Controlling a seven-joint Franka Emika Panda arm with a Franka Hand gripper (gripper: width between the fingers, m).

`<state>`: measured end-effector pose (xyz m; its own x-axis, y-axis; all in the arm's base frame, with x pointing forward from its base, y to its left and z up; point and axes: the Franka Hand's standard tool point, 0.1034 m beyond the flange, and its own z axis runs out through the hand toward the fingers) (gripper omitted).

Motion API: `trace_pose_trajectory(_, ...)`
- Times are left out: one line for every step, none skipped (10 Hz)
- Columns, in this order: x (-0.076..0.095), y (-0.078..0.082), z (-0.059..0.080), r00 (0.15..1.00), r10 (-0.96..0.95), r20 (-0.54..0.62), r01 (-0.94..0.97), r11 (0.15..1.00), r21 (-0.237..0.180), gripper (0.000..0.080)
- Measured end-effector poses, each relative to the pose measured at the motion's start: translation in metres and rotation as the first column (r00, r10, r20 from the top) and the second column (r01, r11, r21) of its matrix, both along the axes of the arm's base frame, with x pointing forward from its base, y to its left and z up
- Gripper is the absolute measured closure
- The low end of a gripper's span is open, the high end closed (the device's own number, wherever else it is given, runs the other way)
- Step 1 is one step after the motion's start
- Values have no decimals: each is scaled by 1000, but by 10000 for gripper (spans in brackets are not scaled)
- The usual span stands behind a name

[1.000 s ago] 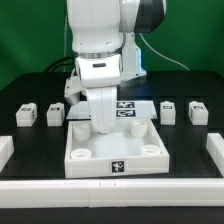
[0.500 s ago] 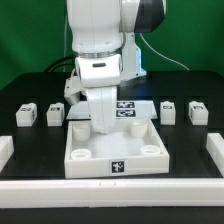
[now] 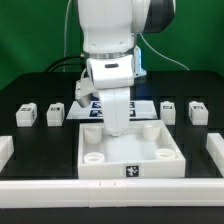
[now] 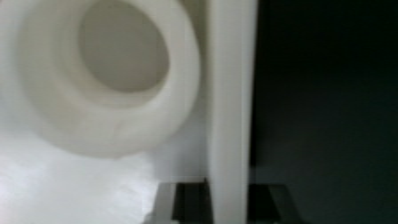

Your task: Assemble one leg

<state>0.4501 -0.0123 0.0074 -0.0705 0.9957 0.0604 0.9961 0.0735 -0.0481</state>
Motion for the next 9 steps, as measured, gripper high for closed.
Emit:
trace_pose_trajectory(5,10,0,1000,5,7,-5,1000,8,738)
trace_pose_trajectory(8,21,1,1000,-15,8,15,1000,14,739)
trace_pose_trajectory(11,32,0,999,-54,6,54,998,18,739)
trace_pose_trajectory(18,43,0,995,-98,8,97,995,21,739)
trace_pose_trajectory(27,53,0,992,-127,15,127,992,27,739)
trace_pose_trajectory(36,59,0,989,-148,13,147,989,30,739)
trace_pose_trajectory(38,64,0,989,-146,1,146,989,30,739)
trace_pose_trajectory(38,65,0,990,-143,-4,143,989,29,738)
trace_pose_trajectory(38,65,0,990,-140,-4,140,990,29,738)
